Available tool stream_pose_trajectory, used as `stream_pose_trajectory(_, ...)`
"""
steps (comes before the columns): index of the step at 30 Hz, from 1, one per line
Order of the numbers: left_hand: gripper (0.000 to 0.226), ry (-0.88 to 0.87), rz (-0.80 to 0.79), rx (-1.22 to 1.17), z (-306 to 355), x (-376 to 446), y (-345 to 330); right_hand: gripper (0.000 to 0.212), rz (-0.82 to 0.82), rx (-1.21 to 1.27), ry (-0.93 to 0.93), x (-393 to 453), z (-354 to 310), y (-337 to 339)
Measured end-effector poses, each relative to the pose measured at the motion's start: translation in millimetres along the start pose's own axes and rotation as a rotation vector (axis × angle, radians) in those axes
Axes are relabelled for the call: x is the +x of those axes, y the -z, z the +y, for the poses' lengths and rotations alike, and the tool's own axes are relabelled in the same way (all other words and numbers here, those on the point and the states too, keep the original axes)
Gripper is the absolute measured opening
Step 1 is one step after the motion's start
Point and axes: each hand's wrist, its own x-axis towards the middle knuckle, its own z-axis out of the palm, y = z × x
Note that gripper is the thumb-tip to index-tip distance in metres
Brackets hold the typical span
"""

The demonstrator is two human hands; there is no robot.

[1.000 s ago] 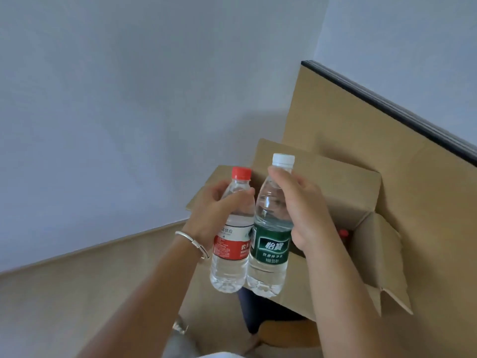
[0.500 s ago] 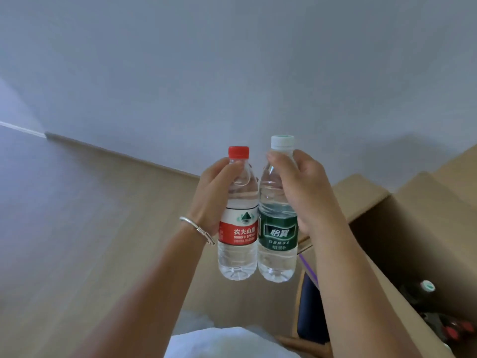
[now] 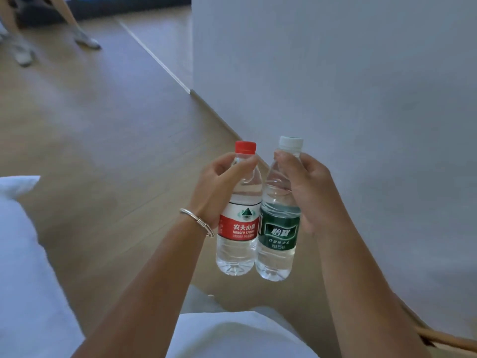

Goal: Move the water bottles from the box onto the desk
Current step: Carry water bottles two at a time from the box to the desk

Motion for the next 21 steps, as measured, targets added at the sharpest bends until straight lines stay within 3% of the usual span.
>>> stream_pose_trajectory(6,0.043,-0.044,0.284,-0.066,11.9,-16.9,96.3,0.020,-0.276,-0.075,0.006,29.7,-11.5,-104.8)
stream_pose_trajectory(13,0.030,-0.047,0.607,-0.160,26.4,-31.1,193.3,0.021,-0.639,-0.178,0.011,67.0,-21.2,-230.2)
stream_pose_trajectory(21,0.027,-0.095,0.899,-0.088,77.4,26.9,275.0,0.018,-0.856,-0.382,0.268,155.4,-63.3,-355.4)
